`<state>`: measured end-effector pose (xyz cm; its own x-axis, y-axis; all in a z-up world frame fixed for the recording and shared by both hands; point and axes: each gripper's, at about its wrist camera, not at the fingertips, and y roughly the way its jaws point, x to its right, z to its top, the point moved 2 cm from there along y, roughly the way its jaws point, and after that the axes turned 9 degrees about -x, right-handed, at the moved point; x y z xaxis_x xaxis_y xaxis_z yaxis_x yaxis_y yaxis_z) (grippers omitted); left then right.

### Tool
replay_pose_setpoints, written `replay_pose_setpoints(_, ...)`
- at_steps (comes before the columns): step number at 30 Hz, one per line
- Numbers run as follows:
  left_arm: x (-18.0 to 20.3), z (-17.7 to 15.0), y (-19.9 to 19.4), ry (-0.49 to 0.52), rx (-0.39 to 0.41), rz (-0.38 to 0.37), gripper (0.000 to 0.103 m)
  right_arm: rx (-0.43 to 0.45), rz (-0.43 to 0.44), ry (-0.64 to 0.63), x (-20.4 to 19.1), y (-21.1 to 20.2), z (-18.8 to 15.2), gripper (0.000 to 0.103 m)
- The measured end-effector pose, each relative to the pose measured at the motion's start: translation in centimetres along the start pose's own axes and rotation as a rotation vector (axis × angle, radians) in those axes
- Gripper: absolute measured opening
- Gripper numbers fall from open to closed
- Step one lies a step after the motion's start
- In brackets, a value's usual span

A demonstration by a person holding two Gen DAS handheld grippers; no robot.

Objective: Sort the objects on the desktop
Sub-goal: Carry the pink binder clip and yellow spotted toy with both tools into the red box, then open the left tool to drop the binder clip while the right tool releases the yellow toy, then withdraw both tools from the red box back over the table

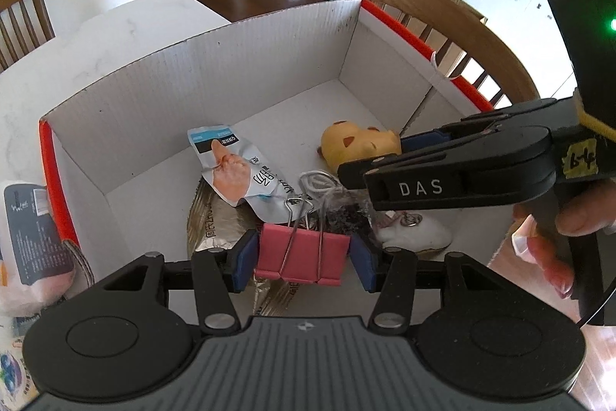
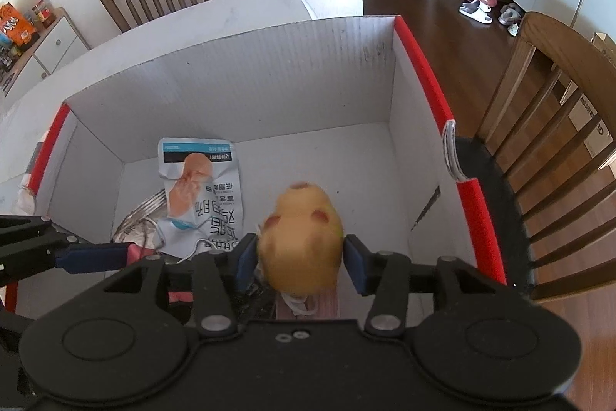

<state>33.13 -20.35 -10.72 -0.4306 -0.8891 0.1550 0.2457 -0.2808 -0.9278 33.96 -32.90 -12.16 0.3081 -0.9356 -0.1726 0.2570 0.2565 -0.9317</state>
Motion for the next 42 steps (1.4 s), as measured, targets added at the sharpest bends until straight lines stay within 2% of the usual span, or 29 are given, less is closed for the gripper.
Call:
replay_pose_setpoints(12,0.6,-1.0,-2.7,0.010,0.074,-0.027,0.055,0.056,0.020,-0.010,-0.2,-3.1,-0.5,0.056)
replay_pose_setpoints(16,0.9,-1.6,-4.2,0.019,0.109,-0.038,0.055,0.085,0.034,-0.009,-0.5,-4.4,-1.1,0.065)
replay_pose_setpoints(31,-0.1,-4.4,-8.9,0.039,0.212,-0.068,0.055,0.133,0.099,0.011,-2.6,-7.8,-4.0,0.068)
replay_pose_setpoints(34,-0.7,-5.2,-9.6,0.032,0.226,-0.075,0.060,0.139,0.106,0.019,-3.0,-8.2,-4.6,0.068)
replay_pose_setpoints(42,-2.6,-7.5,-12.2,0.031,0.293,-0.077,0.063,0.180,0.114,0.035,-5.2,-9.0,-6.0,0.069)
